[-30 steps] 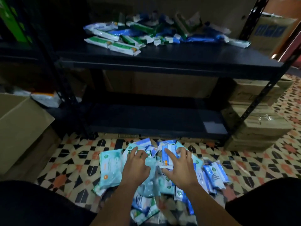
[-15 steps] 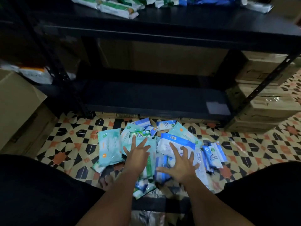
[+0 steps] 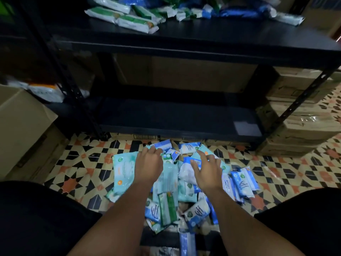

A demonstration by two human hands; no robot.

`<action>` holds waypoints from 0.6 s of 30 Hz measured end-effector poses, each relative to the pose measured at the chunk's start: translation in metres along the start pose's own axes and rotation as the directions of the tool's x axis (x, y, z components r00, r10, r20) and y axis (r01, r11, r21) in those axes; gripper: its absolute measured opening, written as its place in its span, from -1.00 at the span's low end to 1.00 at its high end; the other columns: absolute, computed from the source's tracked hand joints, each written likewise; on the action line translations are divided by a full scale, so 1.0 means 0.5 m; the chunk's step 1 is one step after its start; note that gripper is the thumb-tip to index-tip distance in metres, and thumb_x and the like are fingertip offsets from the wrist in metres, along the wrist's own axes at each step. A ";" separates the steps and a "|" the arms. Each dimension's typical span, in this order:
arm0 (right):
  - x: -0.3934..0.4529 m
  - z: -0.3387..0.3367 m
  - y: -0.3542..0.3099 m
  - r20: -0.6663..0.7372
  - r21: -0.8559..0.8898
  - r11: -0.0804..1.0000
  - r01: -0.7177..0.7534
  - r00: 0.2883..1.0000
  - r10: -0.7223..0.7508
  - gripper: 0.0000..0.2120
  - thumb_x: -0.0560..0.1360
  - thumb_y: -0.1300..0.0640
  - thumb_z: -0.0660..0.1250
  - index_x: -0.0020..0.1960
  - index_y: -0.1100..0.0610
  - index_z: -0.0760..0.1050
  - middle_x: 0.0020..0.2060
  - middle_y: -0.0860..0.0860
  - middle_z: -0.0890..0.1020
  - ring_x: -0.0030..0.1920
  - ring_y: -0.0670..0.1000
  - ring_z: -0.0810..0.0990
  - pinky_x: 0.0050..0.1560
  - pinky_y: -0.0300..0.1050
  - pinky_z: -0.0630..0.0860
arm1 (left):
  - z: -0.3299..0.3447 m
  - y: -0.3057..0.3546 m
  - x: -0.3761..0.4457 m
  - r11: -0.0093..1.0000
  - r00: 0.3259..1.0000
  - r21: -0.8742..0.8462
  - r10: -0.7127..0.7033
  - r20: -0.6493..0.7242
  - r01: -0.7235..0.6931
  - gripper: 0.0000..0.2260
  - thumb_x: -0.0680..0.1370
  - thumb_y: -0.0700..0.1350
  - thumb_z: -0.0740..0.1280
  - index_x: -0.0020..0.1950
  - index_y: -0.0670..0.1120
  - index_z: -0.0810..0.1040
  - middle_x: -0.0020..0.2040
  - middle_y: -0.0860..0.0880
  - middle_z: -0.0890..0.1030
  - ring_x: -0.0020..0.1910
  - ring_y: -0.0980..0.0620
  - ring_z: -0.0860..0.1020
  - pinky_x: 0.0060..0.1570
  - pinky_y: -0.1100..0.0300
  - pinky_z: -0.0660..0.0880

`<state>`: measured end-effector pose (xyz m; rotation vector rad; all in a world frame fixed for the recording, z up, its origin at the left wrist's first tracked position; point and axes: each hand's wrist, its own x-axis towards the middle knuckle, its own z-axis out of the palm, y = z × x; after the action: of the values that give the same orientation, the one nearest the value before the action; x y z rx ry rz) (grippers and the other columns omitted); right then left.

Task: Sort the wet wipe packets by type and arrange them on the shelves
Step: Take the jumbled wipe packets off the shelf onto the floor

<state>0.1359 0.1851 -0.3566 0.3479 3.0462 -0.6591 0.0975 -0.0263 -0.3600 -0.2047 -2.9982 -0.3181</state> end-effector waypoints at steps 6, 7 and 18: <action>0.130 -0.124 -0.099 -0.355 -0.059 0.978 0.202 0.911 -0.209 -0.68 0.64 -0.13 0.21 0.25 0.03 0.54 0.03 0.07 0.53 0.07 0.14 0.40 0.12 0.08 0.39 | -0.174 -0.009 0.150 0.996 0.916 0.007 0.080 -0.393 -0.084 -0.90 0.57 0.00 0.33 -0.02 -0.02 0.55 -0.15 0.01 0.55 -0.12 -0.09 0.50 -0.12 0.02 0.38; 0.153 -0.152 -0.122 -0.398 -0.067 0.971 0.231 0.886 -0.238 -0.70 0.64 -0.13 0.21 0.22 0.02 0.55 0.01 0.07 0.53 0.06 0.13 0.40 0.11 0.08 0.40 | -0.208 -0.012 0.176 0.995 0.884 0.019 0.096 -0.458 -0.099 -0.88 0.56 0.01 0.33 -0.01 -0.02 0.55 -0.14 0.00 0.55 -0.11 -0.09 0.50 -0.12 0.01 0.38; 0.347 -0.400 -0.343 -0.630 -0.172 0.882 0.440 0.639 -0.442 -0.75 0.63 -0.09 0.26 0.12 0.06 0.55 -0.03 0.06 0.52 0.03 0.13 0.43 0.06 0.05 0.42 | -0.521 -0.074 0.409 0.989 0.801 0.133 0.129 -0.585 -0.062 -0.59 0.49 0.01 0.34 0.33 -0.02 0.44 0.23 -0.11 0.46 0.21 -0.17 0.38 0.11 -0.06 0.33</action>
<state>-0.0621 0.1520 -0.1136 -0.2678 3.8734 -0.6442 -0.0818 -0.0938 -0.0872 -0.1992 -2.3605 -0.1650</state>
